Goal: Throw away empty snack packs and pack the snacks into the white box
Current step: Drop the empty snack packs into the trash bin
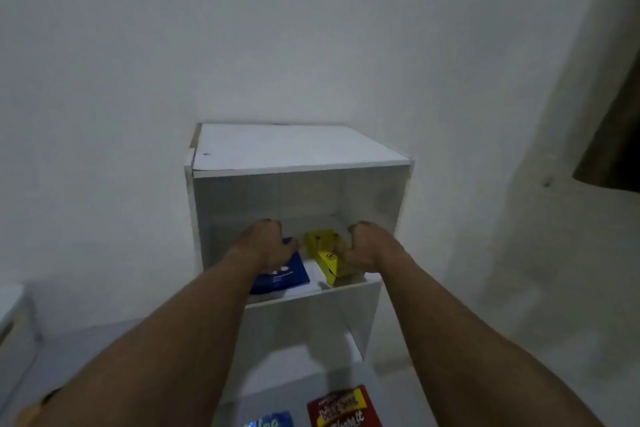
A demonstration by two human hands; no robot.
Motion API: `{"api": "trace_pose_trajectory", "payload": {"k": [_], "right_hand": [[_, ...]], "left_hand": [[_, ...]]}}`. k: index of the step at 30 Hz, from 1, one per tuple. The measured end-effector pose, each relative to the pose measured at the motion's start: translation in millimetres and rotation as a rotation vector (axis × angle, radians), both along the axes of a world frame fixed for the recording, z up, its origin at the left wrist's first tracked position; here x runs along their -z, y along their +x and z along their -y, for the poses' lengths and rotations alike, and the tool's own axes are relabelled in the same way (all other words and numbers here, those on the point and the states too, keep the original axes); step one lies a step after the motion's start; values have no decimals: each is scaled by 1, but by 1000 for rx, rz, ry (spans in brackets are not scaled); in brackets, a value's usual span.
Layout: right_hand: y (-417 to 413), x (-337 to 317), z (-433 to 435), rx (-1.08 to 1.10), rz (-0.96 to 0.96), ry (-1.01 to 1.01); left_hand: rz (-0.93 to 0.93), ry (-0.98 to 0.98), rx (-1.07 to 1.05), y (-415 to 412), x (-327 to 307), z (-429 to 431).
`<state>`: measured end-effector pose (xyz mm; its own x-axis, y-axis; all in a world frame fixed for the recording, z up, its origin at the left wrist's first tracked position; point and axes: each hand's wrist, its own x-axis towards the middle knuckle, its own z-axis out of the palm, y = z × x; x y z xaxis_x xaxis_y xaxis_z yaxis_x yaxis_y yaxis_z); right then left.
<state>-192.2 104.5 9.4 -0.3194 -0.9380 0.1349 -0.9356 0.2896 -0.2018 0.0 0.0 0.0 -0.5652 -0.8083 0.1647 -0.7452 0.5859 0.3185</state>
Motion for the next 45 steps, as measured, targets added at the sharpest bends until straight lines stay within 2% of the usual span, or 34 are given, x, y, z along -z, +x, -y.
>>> {"api": "trace_pose_trajectory", "payload": {"k": [5,9,14,19,23,26,37,45], "right_hand": [[-22,33,47,-20,84,76],[-41,62,80,-72,102,124],[-54,78,116,-79,109,158],[-66,81,144,-4,376,237],[-74,80,161,-39,548,238],[-76,82,170,-20,615,217],[-81,93,164,42,643,94],[-79,79,157,17,710,-23]], "left_hand": [[-26,95,-127,-12,33,40],[114,106,-206,-24,55,61],[172,246,-332,-34,84,82],[234,340,-479,-48,92,95],[269,410,-545,-57,80,102],[230,416,-580,-60,78,108],[124,421,-707,-60,75,108],[-3,365,-581,-49,67,109]]}}
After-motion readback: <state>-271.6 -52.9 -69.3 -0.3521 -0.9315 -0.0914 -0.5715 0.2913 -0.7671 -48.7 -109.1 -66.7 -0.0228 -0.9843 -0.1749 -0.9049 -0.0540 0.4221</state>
